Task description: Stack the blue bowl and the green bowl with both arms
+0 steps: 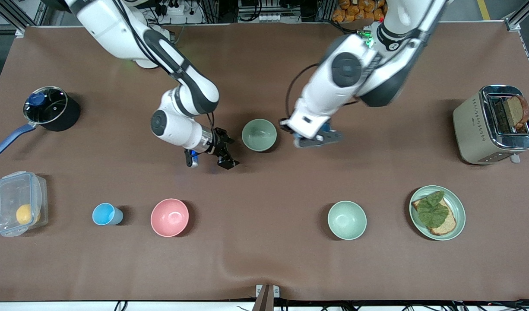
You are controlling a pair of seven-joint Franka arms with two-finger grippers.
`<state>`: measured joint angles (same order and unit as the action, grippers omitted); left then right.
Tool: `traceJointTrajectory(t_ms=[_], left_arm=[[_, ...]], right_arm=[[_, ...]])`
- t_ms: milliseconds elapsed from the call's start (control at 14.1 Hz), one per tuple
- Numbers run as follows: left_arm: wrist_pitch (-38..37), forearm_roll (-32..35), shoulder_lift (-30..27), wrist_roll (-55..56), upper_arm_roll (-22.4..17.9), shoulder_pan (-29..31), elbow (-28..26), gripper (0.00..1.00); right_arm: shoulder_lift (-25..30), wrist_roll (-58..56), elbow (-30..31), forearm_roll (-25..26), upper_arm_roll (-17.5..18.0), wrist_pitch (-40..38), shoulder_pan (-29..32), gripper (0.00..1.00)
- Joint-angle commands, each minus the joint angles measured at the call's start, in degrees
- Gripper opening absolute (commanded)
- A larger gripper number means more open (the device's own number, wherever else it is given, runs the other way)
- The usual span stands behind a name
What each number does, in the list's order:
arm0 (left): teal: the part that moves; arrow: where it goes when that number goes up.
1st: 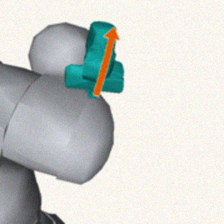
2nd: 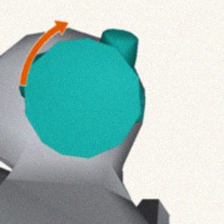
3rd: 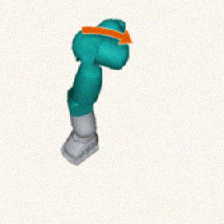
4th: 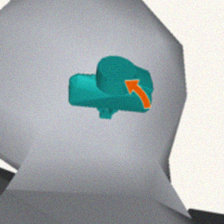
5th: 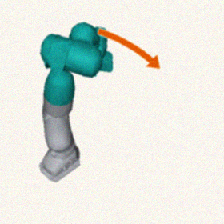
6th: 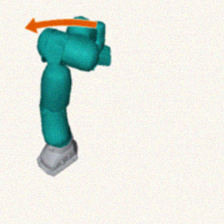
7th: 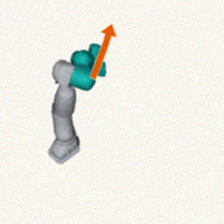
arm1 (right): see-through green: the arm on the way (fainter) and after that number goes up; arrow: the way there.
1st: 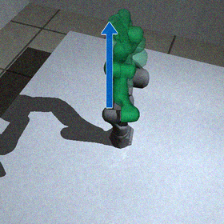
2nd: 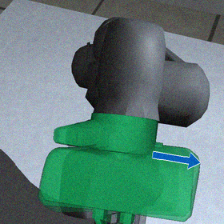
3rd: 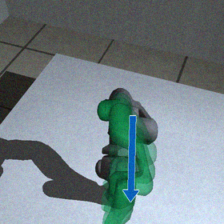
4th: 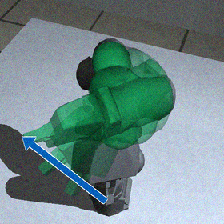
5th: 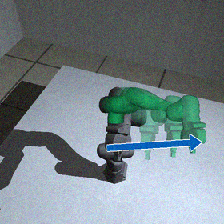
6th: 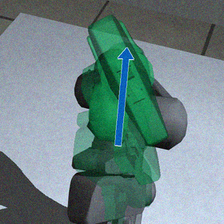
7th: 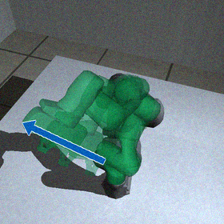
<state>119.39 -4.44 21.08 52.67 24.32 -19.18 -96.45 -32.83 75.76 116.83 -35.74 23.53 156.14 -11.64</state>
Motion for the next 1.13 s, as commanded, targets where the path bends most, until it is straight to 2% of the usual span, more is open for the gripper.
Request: traceJointTrajectory(t_ms=[0,71,212,708,920,1061], left_arm=[[2.1,4.8,6.8,6.2,-0.4,-5.8,5.4,0.00],[3.4,7.0,8.8,8.4,-0.6,-7.8,6.1,0.00],[4.5,9.3,9.5,9.5,-0.7,-8.2,6.3,0.00],[5.8,9.2,9.7,10.6,-0.7,-8.2,6.5,0.00],[5.9,9.2,9.4,13.3,-0.7,-8.0,6.5,0.00],[5.9,9.2,9.6,19.2,-0.7,-8.2,6.8,0.00]], right_arm=[[-2.1,0.5,-0.4,-1.6,0.3,1.8,0.3,1.00],[-2.1,0.5,-0.1,-2.3,0.3,1.8,0.6,1.00],[-2.0,0.5,0.1,-4.5,0.4,1.9,-0.2,1.00],[-2.0,0.5,0.9,-6.3,0.9,3.8,-2.5,1.00],[-1.8,0.5,1.4,-6.3,0.9,3.7,-2.5,1.00],[-1.7,0.4,1.5,-6.3,0.9,3.7,-2.5,1.00]])
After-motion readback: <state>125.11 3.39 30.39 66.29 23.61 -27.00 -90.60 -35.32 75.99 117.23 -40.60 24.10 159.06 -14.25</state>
